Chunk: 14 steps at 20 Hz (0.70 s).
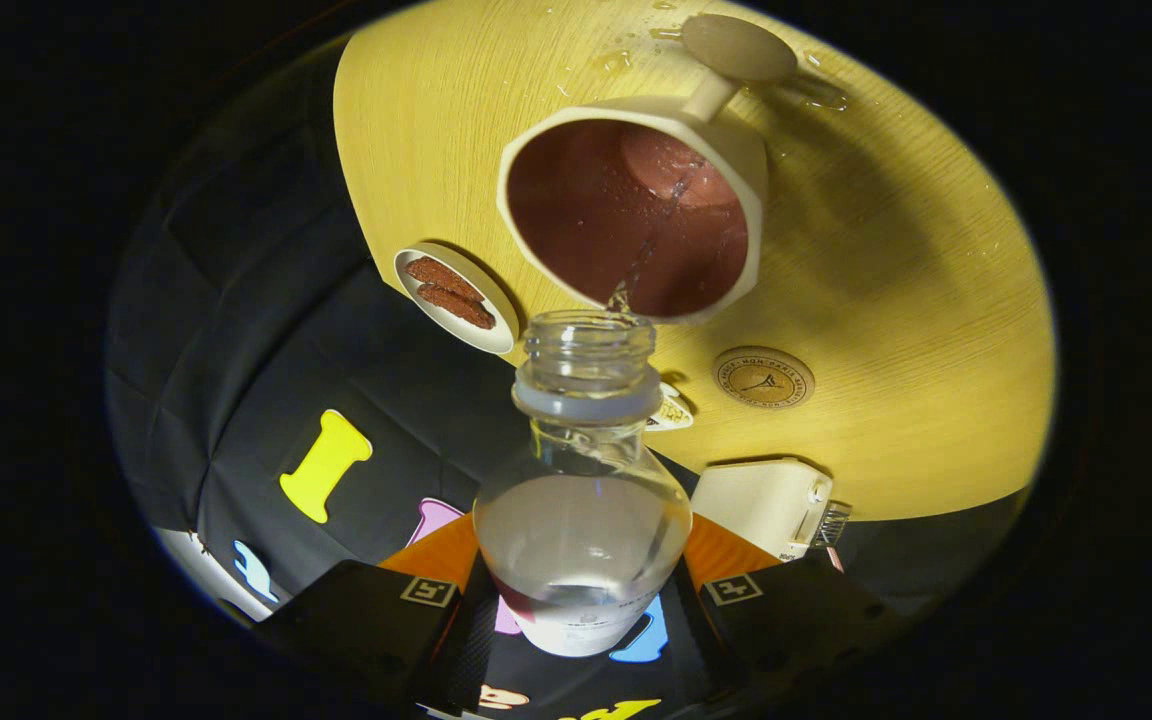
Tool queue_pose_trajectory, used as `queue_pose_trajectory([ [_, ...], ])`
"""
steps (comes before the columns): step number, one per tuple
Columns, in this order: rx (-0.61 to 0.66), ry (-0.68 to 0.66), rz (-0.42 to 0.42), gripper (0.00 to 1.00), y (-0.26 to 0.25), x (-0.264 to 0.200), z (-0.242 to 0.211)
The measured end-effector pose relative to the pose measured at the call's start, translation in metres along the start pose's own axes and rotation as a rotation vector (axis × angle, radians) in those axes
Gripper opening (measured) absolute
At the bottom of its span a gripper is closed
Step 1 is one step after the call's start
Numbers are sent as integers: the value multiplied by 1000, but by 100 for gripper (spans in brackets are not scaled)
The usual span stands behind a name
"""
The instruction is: Take the bottle from table, then pour the juice into the cup, finally place the bottle on the coaster
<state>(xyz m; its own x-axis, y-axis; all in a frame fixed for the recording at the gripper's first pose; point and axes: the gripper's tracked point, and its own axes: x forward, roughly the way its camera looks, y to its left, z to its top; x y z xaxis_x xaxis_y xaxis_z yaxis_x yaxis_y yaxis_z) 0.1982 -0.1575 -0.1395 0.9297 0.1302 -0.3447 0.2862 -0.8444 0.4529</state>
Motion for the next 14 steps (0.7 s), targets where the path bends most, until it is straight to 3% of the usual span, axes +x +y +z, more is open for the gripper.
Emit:
queue_pose_trajectory([
  [14,47,4,4,74,-4,-8,2],
])
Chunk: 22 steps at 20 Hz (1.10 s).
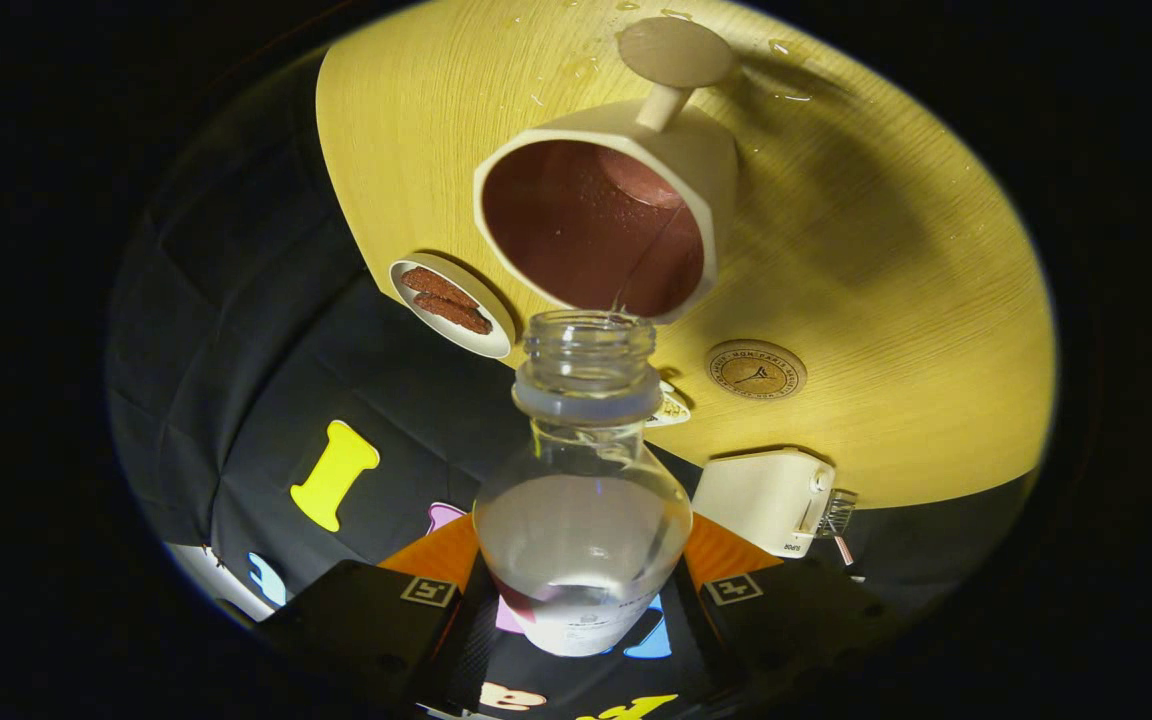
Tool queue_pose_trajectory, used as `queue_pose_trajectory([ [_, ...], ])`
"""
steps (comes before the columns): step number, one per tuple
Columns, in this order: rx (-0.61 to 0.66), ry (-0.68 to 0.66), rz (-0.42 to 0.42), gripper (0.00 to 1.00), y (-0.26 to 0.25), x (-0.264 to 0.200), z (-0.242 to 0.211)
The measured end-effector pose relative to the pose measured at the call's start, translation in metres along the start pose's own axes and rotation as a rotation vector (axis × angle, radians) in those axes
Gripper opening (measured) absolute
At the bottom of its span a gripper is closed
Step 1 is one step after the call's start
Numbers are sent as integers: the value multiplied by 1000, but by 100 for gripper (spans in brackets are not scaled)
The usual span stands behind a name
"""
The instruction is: Take the bottle from table, then pour the juice into the cup, finally place the bottle on the coaster
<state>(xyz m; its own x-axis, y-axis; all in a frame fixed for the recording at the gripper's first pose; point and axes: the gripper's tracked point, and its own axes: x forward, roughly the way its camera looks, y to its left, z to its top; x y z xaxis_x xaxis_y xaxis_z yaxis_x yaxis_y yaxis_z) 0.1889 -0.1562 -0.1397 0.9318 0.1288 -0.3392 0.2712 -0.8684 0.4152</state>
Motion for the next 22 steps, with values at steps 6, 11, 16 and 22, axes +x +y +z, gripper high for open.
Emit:
queue_pose_trajectory([
  [6,10,-1,-11,74,-1,-1,1],
  [11,22,-10,-11,74,4,-1,5],
  [16,32,-13,-4,74,5,0,6],
  [22,-20,-29,19,74,5,-1,5],
])
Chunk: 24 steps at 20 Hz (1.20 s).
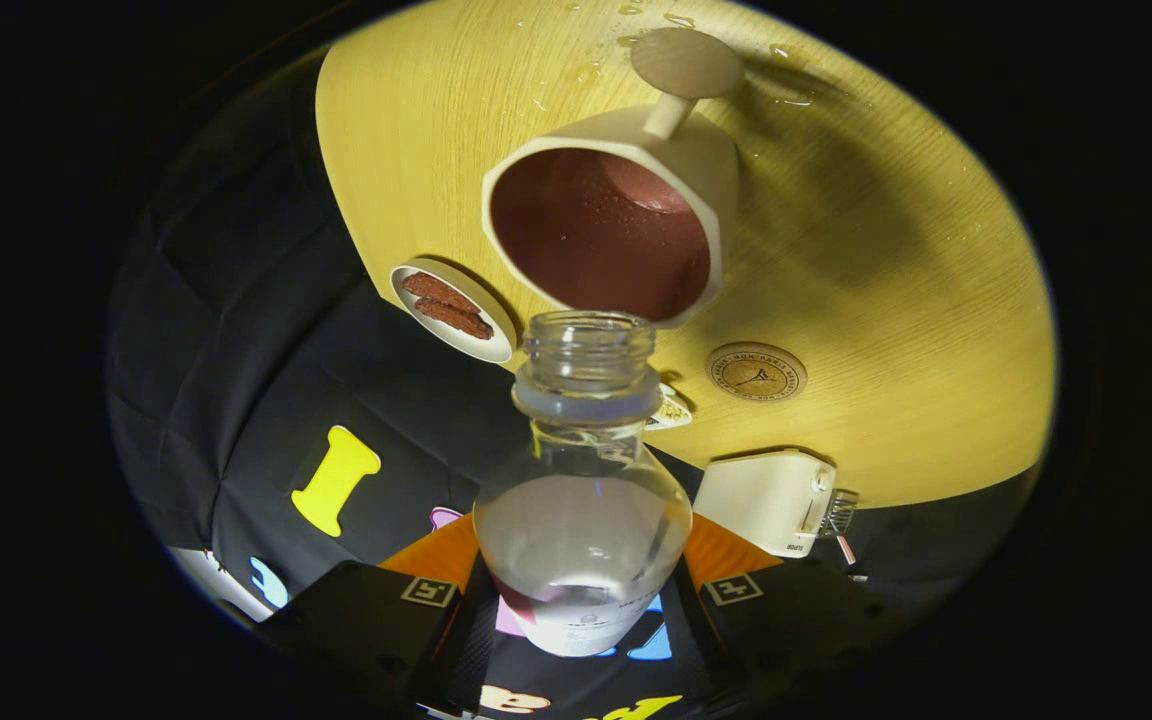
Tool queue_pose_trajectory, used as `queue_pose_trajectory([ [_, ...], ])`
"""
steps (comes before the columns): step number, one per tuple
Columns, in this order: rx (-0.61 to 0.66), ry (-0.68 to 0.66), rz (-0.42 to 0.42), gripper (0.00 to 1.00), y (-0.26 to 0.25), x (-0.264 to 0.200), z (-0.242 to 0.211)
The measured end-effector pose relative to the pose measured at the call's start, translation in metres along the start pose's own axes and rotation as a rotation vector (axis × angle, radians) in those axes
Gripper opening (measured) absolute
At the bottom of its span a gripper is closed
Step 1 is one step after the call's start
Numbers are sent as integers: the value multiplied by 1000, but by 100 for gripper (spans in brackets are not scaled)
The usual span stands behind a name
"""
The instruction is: Take the bottle from table, then pour the juice into the cup, finally place the bottle on the coaster
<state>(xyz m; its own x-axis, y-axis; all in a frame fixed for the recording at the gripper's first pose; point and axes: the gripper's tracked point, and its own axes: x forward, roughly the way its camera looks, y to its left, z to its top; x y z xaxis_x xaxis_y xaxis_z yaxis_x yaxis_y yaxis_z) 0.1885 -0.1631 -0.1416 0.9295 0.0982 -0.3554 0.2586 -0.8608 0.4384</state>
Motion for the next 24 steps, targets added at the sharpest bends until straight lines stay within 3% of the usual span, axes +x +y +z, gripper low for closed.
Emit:
queue_pose_trajectory([
  [7,-128,-6,36,74,-13,-3,3],
  [15,-392,-28,80,74,-32,-1,9],
  [19,-717,-44,100,74,-45,-18,15],
  [24,-1248,-31,53,74,-85,-64,23],
])
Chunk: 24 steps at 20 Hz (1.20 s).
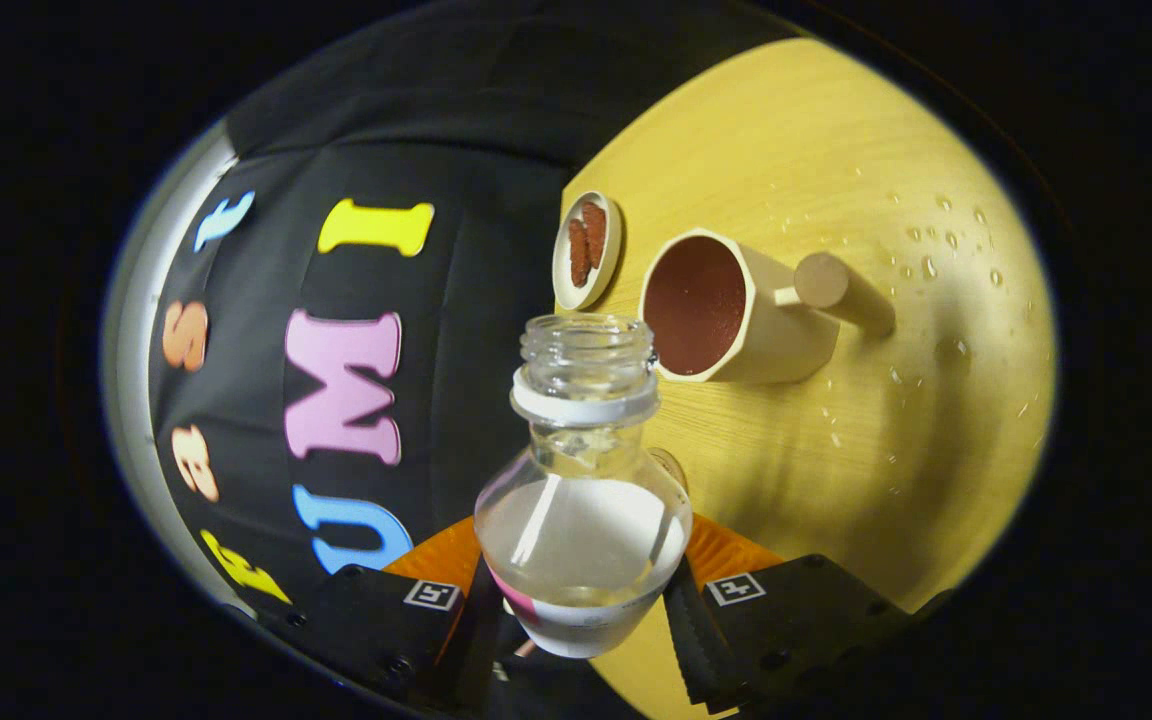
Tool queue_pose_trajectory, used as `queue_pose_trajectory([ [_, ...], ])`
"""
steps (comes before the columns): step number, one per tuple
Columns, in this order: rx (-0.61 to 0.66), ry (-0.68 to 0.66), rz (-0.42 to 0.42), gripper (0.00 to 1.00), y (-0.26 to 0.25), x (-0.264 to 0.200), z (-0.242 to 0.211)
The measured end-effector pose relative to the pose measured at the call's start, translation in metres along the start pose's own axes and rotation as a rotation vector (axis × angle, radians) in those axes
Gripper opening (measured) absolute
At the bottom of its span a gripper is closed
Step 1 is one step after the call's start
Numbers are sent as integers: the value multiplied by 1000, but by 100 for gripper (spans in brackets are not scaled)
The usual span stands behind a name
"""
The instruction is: Take the bottle from table, then pour the juice into the cup, finally place the bottle on the coaster
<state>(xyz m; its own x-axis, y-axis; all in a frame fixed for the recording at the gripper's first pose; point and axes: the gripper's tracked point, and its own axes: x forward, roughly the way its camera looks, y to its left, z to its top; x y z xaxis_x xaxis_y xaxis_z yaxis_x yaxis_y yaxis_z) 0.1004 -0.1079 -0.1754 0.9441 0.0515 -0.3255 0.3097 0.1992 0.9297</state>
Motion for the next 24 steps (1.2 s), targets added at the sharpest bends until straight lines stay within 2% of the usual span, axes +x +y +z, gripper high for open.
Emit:
queue_pose_trajectory([
  [4,-334,-46,-16,74,-14,-29,-3],
  [9,-833,-205,-39,74,-27,-47,3],
  [14,-1149,-220,-23,74,-11,-38,-16],
  [17,-1239,-244,18,74,13,-23,-29],
  [24,-1311,-309,74,74,61,35,-36],
])
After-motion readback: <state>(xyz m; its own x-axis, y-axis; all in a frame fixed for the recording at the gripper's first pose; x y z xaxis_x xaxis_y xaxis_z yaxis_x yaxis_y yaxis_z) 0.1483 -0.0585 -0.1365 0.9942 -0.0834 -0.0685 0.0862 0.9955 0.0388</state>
